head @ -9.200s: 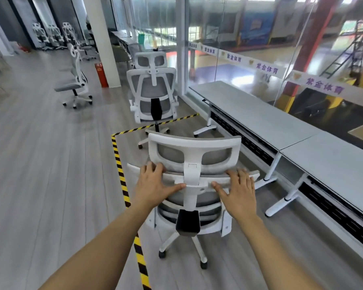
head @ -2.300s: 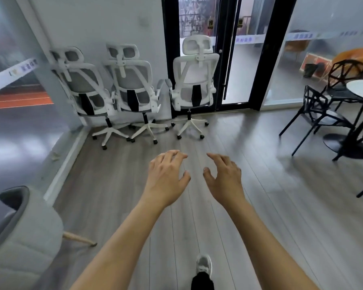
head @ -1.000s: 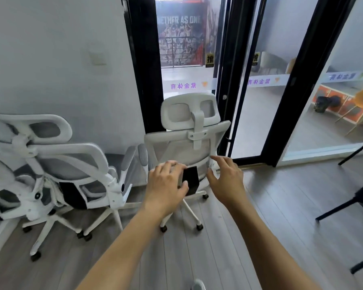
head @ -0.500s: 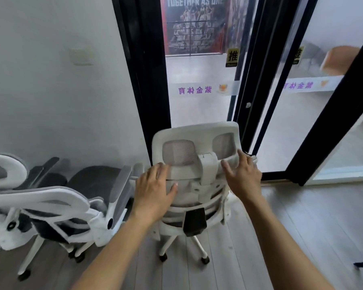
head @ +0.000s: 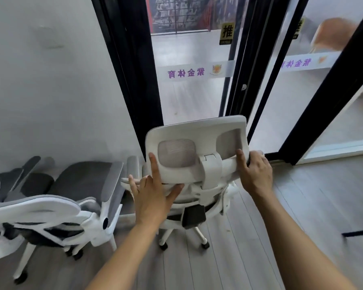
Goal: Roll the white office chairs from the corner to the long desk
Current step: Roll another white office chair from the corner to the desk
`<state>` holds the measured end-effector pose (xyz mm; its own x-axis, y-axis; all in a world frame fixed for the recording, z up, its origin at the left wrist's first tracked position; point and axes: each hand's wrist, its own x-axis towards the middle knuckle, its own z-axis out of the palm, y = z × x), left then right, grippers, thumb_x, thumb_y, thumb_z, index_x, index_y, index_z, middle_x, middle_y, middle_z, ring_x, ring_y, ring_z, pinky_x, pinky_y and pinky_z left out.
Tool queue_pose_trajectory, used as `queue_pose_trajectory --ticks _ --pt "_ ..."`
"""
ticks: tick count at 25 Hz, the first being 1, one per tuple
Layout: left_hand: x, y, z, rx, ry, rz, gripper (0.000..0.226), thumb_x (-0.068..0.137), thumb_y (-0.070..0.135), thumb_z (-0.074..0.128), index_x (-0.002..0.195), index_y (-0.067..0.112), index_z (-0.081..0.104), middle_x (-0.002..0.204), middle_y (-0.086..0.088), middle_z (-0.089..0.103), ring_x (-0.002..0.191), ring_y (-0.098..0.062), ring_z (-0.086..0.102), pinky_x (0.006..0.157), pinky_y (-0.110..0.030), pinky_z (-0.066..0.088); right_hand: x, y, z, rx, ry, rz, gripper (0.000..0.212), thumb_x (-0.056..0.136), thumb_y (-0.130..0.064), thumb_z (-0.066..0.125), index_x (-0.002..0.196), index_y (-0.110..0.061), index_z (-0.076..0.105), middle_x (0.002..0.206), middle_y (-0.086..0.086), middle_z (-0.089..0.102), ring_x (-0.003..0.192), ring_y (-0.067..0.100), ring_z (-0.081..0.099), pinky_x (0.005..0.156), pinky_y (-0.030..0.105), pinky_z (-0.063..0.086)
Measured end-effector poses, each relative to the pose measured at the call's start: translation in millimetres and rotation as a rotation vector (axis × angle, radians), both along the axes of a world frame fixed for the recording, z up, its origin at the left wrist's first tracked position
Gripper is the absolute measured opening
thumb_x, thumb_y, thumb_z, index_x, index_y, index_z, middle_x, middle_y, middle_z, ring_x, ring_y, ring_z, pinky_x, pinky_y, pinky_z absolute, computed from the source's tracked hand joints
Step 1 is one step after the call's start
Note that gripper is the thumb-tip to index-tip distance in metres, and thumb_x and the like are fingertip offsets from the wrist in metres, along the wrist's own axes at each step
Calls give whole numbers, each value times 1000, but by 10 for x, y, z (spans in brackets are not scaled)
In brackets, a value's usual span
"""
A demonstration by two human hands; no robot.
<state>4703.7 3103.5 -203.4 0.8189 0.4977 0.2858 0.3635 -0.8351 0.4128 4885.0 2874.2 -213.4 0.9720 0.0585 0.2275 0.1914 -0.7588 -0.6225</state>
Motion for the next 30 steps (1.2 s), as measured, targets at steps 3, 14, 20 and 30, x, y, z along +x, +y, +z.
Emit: queue_pose_trajectory --ticks 3,14,20,30 --pt "-56 98 -97 21 -53 -84 115 82 84 42 156 20 -18 104 -8 70 111 -30 61 120 -61 9 -345 -84 -77 -25 -62 -68 64 97 -73 21 75 -17 43 82 -1 48 94 29 49 86 45 41" --pt "-390 298 -139 -56 -93 -702 113 79 76 51 158 25 -12 130 -6 61 125 -29 51 121 -58 12 -2476 -526 -289 -24 -113 -577 63 100 -69 22 85 -14 48 88 7 56 105 34 49 89 52 46" --pt "-518 -303 -175 -201 -120 -953 118 71 80 62 158 23 8 133 -8 47 122 -27 47 108 -46 40 -3583 -1003 -518 -206 -196 -867 52 109 -48 22 96 -8 53 92 15 59 98 38 48 102 58 40" --pt "-1225 -2013 -283 -142 -125 -1326 74 63 76 75 104 17 56 119 -1 49 116 -23 43 94 -32 46 -5419 -2109 -561 -403 -203 -1341 52 110 -33 12 90 -5 50 85 14 52 86 37 45 105 53 37"
